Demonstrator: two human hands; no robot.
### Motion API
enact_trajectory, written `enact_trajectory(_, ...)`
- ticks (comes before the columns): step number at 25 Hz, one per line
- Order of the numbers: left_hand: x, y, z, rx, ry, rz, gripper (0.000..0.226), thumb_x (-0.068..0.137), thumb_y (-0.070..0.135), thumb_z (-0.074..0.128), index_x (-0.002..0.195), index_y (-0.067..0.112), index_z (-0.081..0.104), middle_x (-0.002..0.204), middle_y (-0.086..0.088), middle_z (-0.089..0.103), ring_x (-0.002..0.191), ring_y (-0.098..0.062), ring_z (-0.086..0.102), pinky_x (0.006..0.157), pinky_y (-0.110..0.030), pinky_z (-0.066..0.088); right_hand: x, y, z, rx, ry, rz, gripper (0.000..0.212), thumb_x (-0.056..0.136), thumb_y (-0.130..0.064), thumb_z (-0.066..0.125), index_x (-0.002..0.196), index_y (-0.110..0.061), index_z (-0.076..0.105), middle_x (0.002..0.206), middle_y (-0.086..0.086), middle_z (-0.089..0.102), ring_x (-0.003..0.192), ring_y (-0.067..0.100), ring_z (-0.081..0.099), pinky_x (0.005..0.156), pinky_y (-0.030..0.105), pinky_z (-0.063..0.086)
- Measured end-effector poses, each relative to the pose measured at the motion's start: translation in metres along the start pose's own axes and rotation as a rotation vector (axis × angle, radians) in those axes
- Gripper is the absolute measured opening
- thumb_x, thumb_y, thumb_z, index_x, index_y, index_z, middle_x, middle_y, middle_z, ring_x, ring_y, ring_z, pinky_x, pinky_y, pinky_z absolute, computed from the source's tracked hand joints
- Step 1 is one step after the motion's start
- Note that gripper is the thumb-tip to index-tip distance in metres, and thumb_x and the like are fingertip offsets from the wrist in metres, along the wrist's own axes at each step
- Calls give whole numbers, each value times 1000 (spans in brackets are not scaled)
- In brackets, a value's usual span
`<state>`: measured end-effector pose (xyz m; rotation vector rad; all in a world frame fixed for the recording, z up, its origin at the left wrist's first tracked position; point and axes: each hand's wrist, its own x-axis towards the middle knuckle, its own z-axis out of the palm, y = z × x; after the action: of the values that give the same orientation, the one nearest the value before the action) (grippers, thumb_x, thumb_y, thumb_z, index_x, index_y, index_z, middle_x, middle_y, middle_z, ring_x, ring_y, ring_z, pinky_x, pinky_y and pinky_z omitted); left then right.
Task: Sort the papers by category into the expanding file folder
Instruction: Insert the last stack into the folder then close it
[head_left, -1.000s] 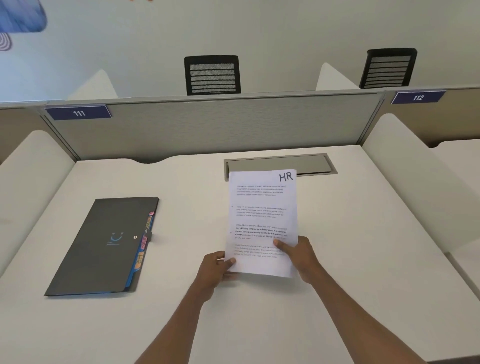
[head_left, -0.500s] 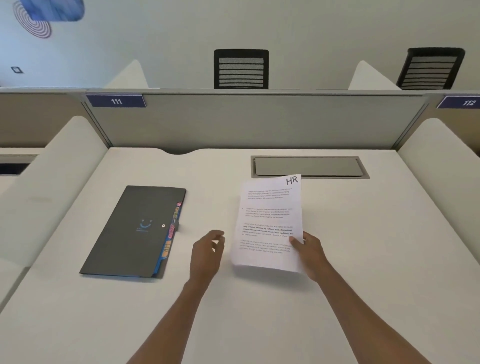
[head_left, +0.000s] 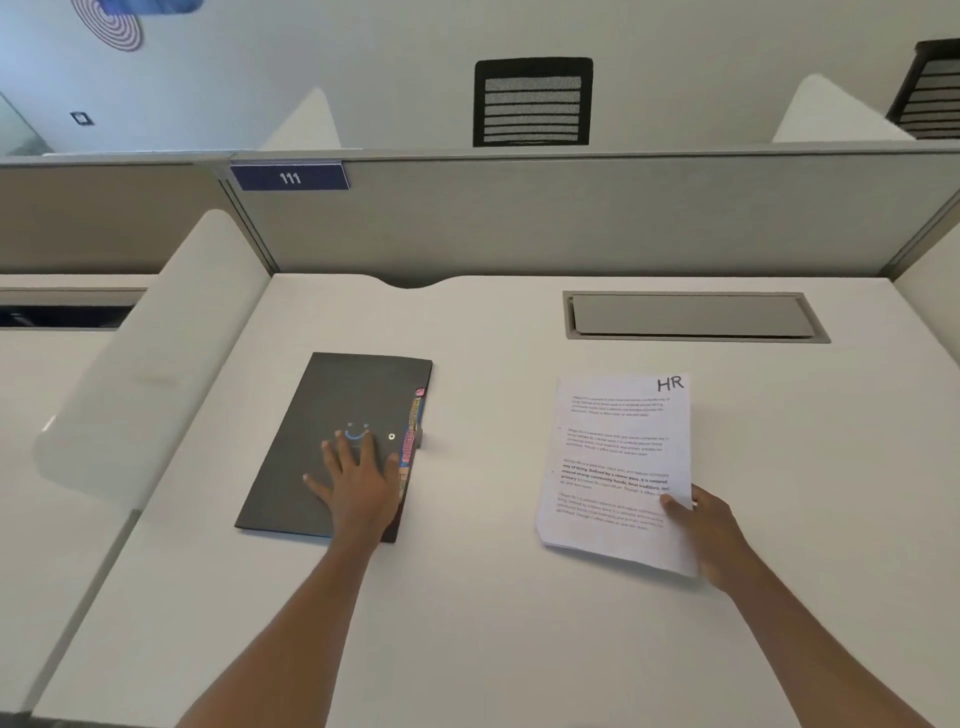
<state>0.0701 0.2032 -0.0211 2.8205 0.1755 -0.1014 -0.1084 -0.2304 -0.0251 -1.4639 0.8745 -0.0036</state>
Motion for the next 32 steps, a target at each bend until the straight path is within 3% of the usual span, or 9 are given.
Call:
enact_trajectory(4,-2,2,17,63,-101,-57,73,104,64,30,167,29,17,177,-12,3,163,-32,-5,119,-76,-5,-9,0,1,58,16,31,21,98,-9,66,118,-7,69,116,11,75,107,37,70,101,56,53)
enact_trajectory(14,-59,83,39,18,-169,-63,79,103,64,30,169,27,5,177,-12,-5,162,-33,-12,120,-76,-7,-21,2,-14,88,-23,47,24,96,-10,68,120,-8,69,115,10,76,107,37,71,100,55,54)
enact_trajectory(20,-109,149,60,8,-233,-12,78,104,60,32,169,29,1,177,-11,-8,162,-32,-17,119,-75,-11,-18,2,-43,60,-50,24,23,95,-13,70,118,-11,71,113,9,77,105,36,72,98,55,55)
enact_trajectory(26,-146,203,80,-5,-257,5,77,104,58,34,169,29,3,177,-11,-8,162,-33,-16,120,-75,-10,-18,6,-86,72,-33,1,24,96,-9,68,120,-8,70,113,11,77,99,34,73,92,46,58)
enact_trajectory(32,-162,236,85,13,-274,19,81,103,58,38,169,27,3,177,-9,-9,162,-37,-12,121,-75,-1,-14,13,-126,49,-20,29,19,96,-13,69,114,-14,72,113,8,77,101,34,73,95,52,57)
